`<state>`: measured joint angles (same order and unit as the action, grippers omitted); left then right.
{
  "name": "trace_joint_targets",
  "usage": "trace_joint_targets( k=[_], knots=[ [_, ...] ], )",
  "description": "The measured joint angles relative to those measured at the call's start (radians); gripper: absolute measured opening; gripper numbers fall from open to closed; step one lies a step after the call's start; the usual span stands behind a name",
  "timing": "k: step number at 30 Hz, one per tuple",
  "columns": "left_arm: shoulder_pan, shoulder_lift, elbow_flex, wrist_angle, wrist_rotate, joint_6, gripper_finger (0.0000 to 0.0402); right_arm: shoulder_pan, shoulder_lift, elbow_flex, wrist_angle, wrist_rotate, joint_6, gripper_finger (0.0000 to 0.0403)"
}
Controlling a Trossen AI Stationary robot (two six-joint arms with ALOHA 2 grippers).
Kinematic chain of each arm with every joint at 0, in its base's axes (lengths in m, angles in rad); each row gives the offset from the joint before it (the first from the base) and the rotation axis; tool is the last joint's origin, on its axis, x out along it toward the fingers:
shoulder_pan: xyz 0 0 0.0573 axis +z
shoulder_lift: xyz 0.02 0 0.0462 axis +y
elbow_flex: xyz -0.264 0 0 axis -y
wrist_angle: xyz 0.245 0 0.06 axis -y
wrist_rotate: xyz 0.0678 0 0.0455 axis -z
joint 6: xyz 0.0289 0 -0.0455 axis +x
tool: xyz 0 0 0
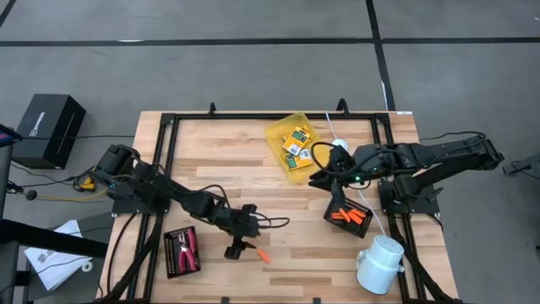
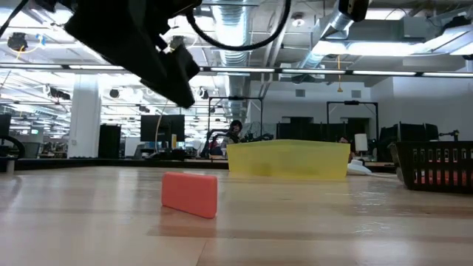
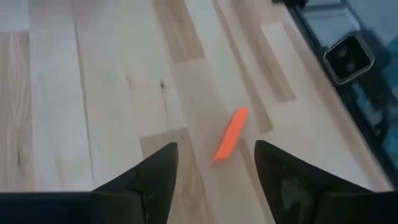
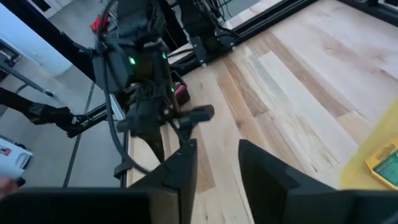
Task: Pick & Place School Supplies
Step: Put the orange eraser into the right black bin
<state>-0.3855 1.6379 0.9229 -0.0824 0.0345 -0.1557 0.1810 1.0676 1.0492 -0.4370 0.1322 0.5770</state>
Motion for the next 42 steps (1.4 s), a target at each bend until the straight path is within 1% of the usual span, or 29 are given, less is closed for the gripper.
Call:
trace_joint_targets(
  k=[3, 7, 12, 16, 18, 23, 28, 36, 42],
  knots=[
    [-0.001, 0.008, -0.003, -0.005, 0.0, 0.054, 0.021, 0.0, 0.0, 0.0, 0.018, 0.0, 0.0, 0.012],
    [-0.002, 0.013, -0.003, 0.018, 0.013, 0.104, 0.0199, 0.0, 0.0, 0.0, 0.03, 0.0, 0.0, 0.0122],
    [0.002, 0.013, -0.003, 0.039, 0.035, 0.112, 0.0191, 0.0, 0.0, 0.0, 0.029, 0.004, 0.007, 0.0118],
    [0.001, 0.037, -0.003, 0.057, 0.045, 0.122, 0.0195, 0.0, 0.0, 0.0, 0.029, 0.004, 0.01, 0.0117],
    [0.001, 0.068, -0.001, 0.106, 0.064, 0.123, 0.0198, 0.0, 0.0, 0.0, 0.029, 0.004, 0.01, 0.0117],
    [0.001, 0.151, 0.005, 0.109, 0.074, 0.118, 0.0203, 0.0, 0.0, 0.0, 0.03, 0.004, 0.01, 0.0117],
    [0.0, 0.195, 0.014, 0.132, 0.121, 0.121, 0.0199, 0.0, 0.0, 0.0, 0.031, 0.003, 0.009, 0.0117],
    [-0.002, 0.2, 0.014, 0.157, 0.122, 0.124, 0.0198, 0.0, 0.0, 0.0, 0.03, 0.0, 0.005, 0.0117],
    [-0.002, 0.238, 0.013, 0.173, 0.124, 0.117, 0.0198, 0.0, 0.0, 0.0, 0.03, 0.0, -0.001, 0.0117]
  ],
)
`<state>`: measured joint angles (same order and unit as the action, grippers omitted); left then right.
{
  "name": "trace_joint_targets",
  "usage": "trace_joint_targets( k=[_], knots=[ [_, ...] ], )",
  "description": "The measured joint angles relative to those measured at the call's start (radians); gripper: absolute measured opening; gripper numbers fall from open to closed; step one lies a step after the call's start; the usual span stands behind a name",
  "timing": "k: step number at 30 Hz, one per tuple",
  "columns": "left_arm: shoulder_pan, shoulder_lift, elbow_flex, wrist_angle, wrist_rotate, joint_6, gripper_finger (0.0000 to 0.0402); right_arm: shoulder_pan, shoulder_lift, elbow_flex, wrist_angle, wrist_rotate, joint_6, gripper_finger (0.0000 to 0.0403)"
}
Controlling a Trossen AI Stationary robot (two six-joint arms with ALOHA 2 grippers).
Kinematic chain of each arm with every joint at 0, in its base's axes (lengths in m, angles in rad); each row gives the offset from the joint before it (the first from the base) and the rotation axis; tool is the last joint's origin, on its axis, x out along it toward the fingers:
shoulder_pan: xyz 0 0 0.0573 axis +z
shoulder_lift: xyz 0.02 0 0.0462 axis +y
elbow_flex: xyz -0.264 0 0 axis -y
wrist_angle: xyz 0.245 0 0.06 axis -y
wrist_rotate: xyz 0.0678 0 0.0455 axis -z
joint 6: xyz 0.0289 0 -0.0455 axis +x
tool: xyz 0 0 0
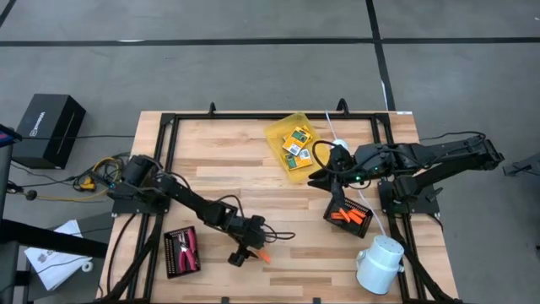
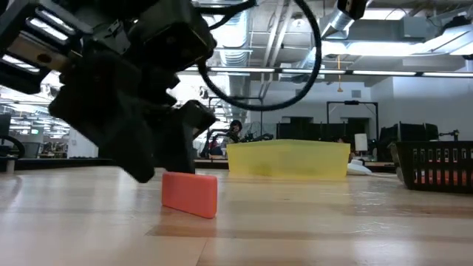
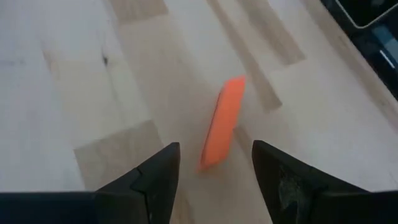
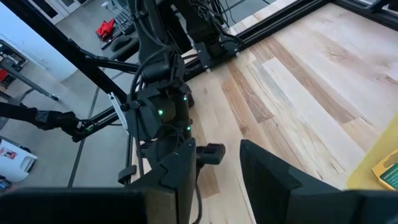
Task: Pick & Place School Supplies
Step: Put the orange eraser into the right black bin
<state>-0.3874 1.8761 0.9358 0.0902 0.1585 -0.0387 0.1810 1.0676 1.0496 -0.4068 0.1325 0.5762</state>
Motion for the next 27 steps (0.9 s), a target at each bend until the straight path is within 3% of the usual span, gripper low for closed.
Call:
trace_joint_targets(
  k=[15, 18, 23, 27],
  knots=[
    [0.001, 0.075, 0.004, 0.099, 0.043, -0.017, 0.0134, 0.0, 0.0, 0.0, -0.008, 0.0, 0.0, 0.0117],
    [0.004, 0.076, 0.003, 0.108, 0.037, -0.039, 0.0106, 0.0, 0.0, 0.0, -0.008, 0.0, 0.0, 0.0115],
    [0.033, 0.077, 0.003, 0.112, 0.039, -0.169, 0.0026, 0.0, 0.0, 0.0, -0.005, 0.008, -0.013, 0.0103],
    [0.068, 0.069, 0.023, 0.106, 0.022, -0.205, 0.0027, 0.0, 0.0, 0.0, 0.036, 0.032, -0.045, 0.0088]
  ],
)
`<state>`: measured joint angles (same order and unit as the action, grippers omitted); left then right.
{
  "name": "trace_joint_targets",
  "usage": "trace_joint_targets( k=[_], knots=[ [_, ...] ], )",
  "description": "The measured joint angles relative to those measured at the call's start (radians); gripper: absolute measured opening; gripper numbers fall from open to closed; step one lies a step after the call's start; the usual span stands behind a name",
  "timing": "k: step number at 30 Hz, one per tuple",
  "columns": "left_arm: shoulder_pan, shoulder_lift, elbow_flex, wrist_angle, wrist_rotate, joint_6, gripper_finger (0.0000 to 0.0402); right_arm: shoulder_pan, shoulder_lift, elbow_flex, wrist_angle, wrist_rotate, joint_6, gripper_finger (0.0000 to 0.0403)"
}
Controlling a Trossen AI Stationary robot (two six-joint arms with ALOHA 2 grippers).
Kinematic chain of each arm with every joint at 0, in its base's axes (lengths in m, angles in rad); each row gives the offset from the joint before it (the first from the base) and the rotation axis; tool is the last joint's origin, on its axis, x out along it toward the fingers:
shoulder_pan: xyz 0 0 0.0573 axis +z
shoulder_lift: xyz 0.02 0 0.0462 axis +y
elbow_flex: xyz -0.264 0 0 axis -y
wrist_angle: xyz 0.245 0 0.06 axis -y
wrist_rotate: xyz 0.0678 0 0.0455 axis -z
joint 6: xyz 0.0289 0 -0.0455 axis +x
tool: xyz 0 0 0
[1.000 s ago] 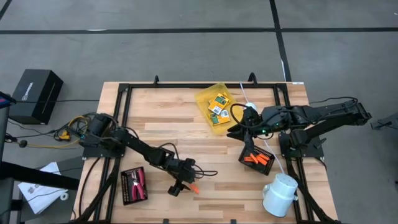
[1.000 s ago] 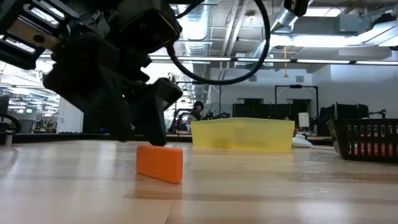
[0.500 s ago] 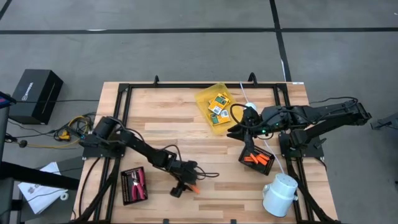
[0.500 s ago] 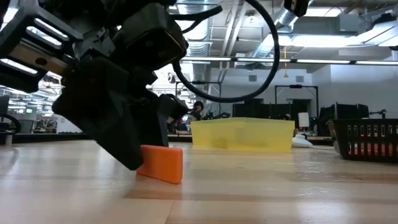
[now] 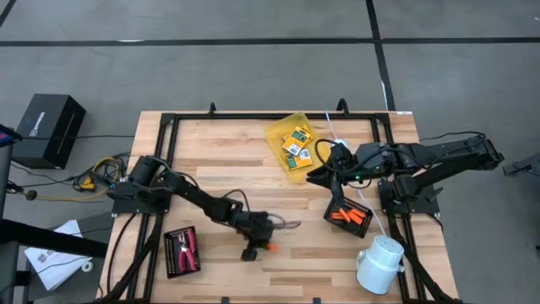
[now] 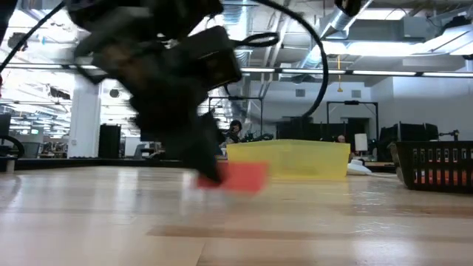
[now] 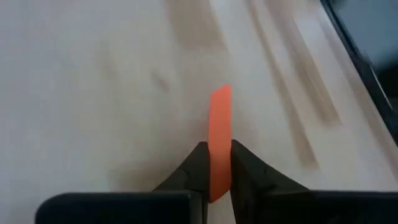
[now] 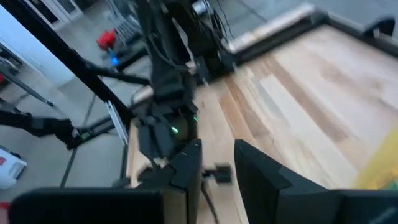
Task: Pick & Place School Supplies
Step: Put the orange eraser into the right black bin
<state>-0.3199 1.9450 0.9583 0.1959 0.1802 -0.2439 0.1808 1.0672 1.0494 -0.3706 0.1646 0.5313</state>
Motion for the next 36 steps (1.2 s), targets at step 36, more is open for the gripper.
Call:
trace_joint_targets(
  k=[36],
  knots=[
    [0.3, 0.374, 0.856, 0.02, 0.122, 0.04, 0.0027, -0.003, -0.164, 0.393, -0.419, 0.387, -0.149, 0.0088]
  ],
)
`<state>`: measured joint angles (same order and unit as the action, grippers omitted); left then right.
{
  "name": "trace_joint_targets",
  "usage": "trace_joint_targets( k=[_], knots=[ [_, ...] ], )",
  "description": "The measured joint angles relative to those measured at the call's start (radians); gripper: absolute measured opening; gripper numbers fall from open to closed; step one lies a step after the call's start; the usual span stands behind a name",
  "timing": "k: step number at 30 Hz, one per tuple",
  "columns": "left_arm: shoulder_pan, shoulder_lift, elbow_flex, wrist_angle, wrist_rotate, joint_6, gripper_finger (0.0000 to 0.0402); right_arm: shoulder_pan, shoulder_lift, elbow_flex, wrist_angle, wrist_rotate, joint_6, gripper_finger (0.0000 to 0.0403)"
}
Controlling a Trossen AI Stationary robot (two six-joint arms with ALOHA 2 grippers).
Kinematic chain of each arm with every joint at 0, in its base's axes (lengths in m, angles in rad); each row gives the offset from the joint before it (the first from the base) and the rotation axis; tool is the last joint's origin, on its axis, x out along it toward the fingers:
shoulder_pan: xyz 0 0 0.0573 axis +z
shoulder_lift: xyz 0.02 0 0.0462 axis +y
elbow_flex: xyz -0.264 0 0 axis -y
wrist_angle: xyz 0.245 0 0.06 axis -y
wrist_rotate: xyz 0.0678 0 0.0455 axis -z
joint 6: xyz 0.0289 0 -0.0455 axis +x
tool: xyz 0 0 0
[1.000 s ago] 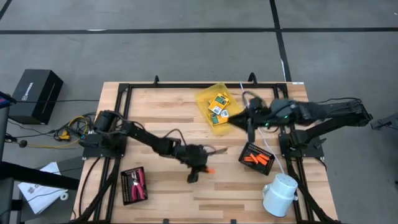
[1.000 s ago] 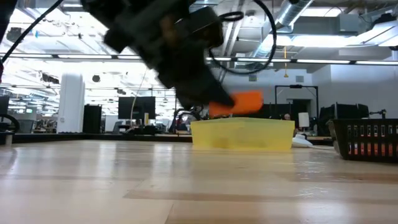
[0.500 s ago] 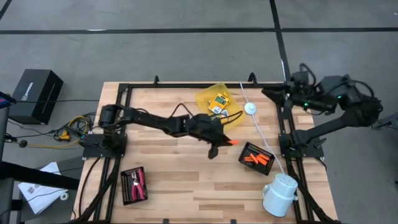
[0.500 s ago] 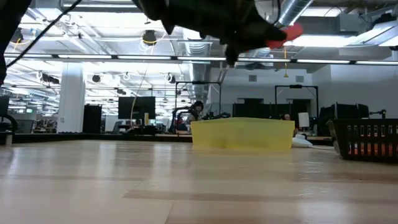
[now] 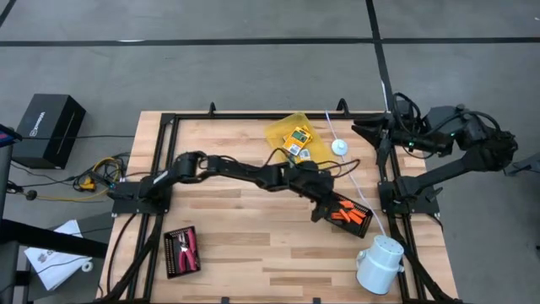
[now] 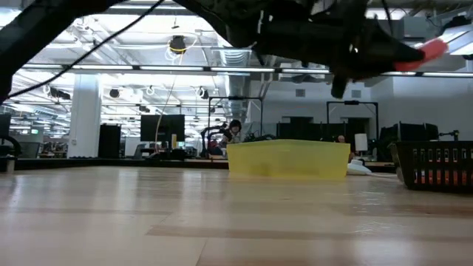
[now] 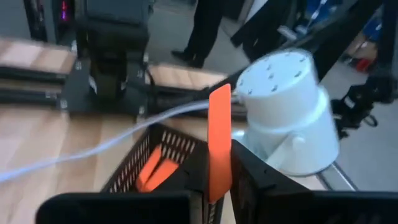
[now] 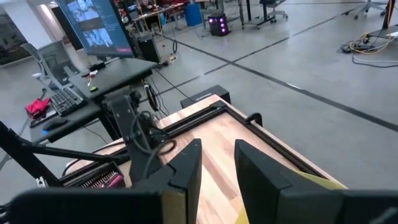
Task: Pick & Place School Supplies
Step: Put the orange eraser into the right black bin
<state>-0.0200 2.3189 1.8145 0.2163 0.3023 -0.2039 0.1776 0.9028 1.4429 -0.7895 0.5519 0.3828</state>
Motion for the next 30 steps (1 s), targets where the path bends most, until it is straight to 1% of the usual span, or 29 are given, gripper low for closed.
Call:
trace_joint_targets(
  k=[3, 7, 15, 21, 24, 30],
  knots=[
    [-0.001, 0.062, 0.073, -0.001, 0.0, -0.014, 0.0027, 0.0, 0.001, 0.0, -0.004, -0.001, 0.0, 0.0088],
    [-0.001, 0.138, 0.141, -0.007, 0.02, -0.047, 0.0027, 0.0, 0.0, 0.0, -0.004, -0.004, 0.0, 0.0088],
    [-0.005, 0.214, 0.159, -0.018, 0.041, -0.092, 0.0027, 0.0, 0.001, 0.0, -0.004, -0.026, 0.002, 0.0088],
    [0.001, 0.219, 0.158, -0.025, 0.047, -0.081, 0.0029, 0.0, 0.001, 0.0, -0.003, -0.028, 0.002, 0.0088],
    [-0.003, 0.219, 0.158, -0.03, 0.046, -0.041, 0.0053, 0.0, 0.001, 0.0, -0.003, -0.031, 0.002, 0.0088],
    [-0.011, 0.219, 0.158, -0.027, 0.046, -0.039, 0.0119, 0.0, 0.001, 0.0, -0.003, -0.031, 0.002, 0.0088]
  ],
)
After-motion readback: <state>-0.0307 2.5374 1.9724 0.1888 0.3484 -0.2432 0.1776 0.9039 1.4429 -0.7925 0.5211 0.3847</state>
